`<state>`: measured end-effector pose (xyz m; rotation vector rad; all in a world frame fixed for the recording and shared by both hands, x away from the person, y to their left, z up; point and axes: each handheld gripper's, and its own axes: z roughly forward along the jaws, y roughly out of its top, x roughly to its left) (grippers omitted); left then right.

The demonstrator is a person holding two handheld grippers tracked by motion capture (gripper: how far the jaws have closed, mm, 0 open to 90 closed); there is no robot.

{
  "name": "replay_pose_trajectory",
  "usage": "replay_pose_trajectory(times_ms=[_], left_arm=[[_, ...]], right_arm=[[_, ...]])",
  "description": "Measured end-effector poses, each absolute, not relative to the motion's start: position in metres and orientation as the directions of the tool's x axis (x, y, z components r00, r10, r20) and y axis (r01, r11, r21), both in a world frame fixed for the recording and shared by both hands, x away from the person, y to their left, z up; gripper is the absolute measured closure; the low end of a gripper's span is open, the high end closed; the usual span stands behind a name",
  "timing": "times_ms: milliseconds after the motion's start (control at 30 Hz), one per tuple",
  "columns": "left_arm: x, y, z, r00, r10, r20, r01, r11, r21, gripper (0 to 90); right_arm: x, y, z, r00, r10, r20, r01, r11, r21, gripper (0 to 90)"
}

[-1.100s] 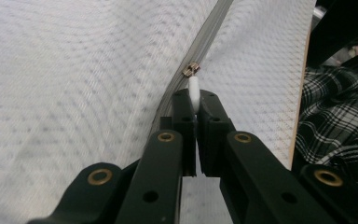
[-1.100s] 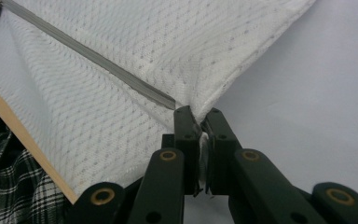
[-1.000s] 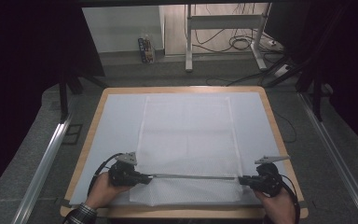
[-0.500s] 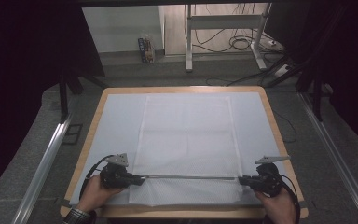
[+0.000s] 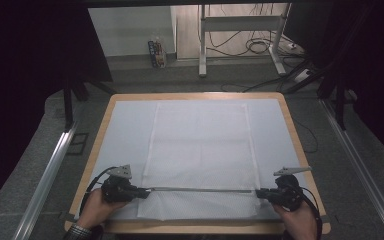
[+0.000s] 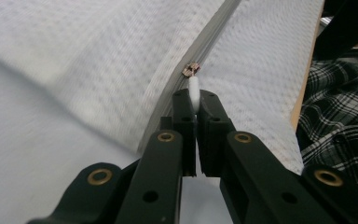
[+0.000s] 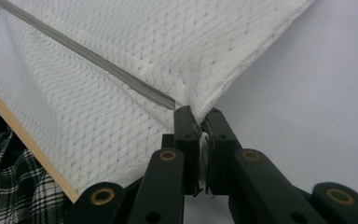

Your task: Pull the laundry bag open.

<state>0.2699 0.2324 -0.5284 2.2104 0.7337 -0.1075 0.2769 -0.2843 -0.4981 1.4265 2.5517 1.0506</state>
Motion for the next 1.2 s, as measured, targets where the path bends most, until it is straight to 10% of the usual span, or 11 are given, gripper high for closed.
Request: replay_pose_trajectory(times_ms=[1200], left_arm=[[0.266,0.258,-0.528,0.79,0.53,-0.307,0.577,-0.474,0.665,87.5]], right_arm=[[0.279,-0.287,-0.498,-0.568,0.776,0.276,0.744,0.339,0.576,85.0]])
